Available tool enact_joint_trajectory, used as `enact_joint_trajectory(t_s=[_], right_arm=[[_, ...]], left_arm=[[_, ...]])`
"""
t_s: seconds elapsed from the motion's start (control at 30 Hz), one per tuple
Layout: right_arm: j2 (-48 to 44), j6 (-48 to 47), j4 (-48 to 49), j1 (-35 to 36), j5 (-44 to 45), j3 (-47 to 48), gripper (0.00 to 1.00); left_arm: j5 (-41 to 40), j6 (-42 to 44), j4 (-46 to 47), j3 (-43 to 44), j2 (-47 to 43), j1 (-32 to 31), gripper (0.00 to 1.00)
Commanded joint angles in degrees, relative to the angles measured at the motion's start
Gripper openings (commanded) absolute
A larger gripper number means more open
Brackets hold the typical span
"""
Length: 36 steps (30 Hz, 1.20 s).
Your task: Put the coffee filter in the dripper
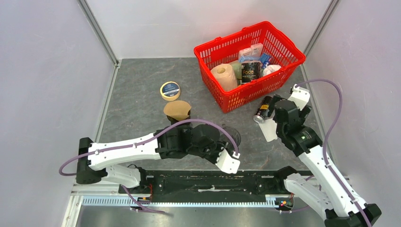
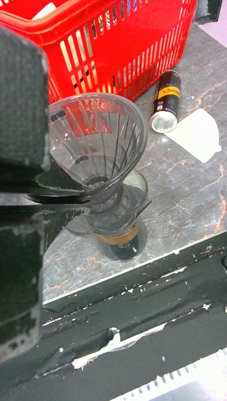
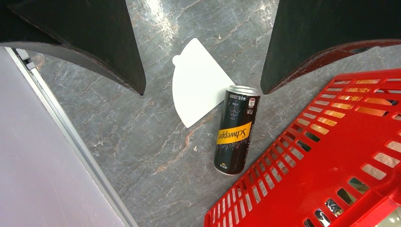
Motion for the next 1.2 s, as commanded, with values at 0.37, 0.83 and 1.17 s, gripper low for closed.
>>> enact_joint_trajectory(t_s=[0.37, 0.83, 1.17], right_arm=[[-2.3, 0.8, 0.0, -0.3, -0.8, -0.1, 0.99], [-3.1, 0.9, 0.0, -0.2, -1.2, -0.4, 0.99], [-4.1, 0.8, 0.7, -0.2, -2.5, -0.7, 0.99]], left_arm=[[-4.4, 2.4, 9.7, -3.0, 3.4, -0.7, 0.02], [-3.6, 1.8, 8.6, -2.6, 4.3, -0.7, 0.12], [-0.9, 0.5, 7.3, -2.5, 4.2, -0.7, 0.19]])
